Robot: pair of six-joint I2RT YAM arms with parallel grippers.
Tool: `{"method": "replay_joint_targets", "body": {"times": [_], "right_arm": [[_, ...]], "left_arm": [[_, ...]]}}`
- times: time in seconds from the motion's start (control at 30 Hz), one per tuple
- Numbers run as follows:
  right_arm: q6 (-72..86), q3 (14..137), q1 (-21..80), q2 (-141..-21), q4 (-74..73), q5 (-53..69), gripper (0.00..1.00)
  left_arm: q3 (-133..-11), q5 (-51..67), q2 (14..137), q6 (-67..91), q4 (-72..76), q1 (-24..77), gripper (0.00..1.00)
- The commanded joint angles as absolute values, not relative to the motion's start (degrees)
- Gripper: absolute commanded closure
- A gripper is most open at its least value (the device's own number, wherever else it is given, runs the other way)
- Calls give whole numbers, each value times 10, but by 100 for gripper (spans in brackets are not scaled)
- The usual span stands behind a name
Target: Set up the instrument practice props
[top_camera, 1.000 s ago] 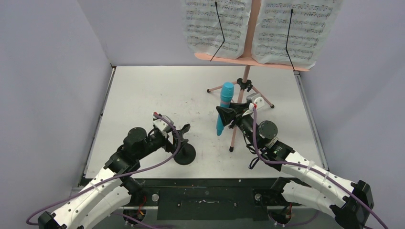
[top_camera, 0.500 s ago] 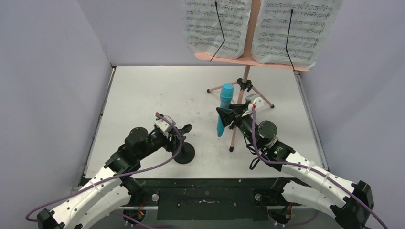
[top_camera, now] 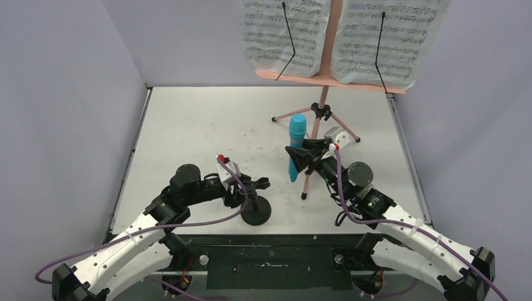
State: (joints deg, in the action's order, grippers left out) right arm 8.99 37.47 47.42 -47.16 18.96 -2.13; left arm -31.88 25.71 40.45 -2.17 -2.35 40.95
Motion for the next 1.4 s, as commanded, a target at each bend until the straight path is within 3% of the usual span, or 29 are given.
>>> {"method": "replay_joint_targets", "body": {"times": [0.0, 0.17, 0.27, 0.57, 0.67, 0.93, 1.37], "right_arm": [[53, 363, 477, -448, 204, 51, 95], [55, 304, 479, -407, 281, 89, 95], [46, 266, 478, -387, 323, 112, 95], [45, 247, 478, -389, 376, 183, 95], [49, 240, 479, -396, 394, 208, 95], [75, 195, 479, -393, 491, 213, 95], [112, 189, 479, -453, 554, 243, 95]], "left_arm": [[-348, 348, 424, -29, 78, 412, 65], [-342, 361, 444, -38, 86, 415, 64], [-340, 361, 447, -41, 89, 416, 59], [-335, 356, 424, -64, 85, 417, 22], [-333, 354, 411, -85, 72, 417, 15], [-318, 363, 387, -108, 62, 417, 13], [-301, 370, 415, -105, 69, 417, 19]]}}
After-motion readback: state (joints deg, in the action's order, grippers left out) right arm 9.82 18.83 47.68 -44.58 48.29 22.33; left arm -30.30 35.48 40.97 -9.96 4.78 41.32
